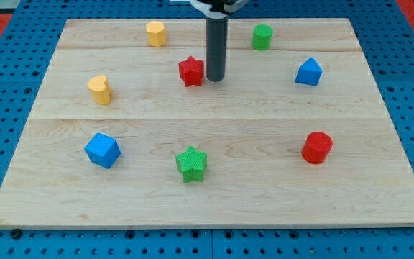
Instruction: Move the red star diagonally bottom right to the yellow heart
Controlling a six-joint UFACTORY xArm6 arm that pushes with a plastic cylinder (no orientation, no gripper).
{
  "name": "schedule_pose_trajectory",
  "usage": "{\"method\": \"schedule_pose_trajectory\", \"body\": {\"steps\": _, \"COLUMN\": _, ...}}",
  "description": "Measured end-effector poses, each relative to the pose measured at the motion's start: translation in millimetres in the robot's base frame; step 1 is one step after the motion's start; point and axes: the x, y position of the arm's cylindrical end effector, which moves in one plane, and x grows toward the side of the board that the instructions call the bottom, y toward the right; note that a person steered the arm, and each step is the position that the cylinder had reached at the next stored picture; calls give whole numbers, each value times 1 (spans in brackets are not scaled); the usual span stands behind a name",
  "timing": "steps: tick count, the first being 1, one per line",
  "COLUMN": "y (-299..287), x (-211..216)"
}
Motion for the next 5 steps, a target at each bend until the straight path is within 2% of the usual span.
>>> {"method": "schedule_pose_trajectory", "body": {"steps": 1, "y": -20, "x": -13}}
{"method": "schedule_pose_trajectory", "body": {"steps": 3, "y": -30, "x": 16}}
{"method": "schedule_pose_trajectory", "body": {"steps": 5, "y": -65, "x": 1}}
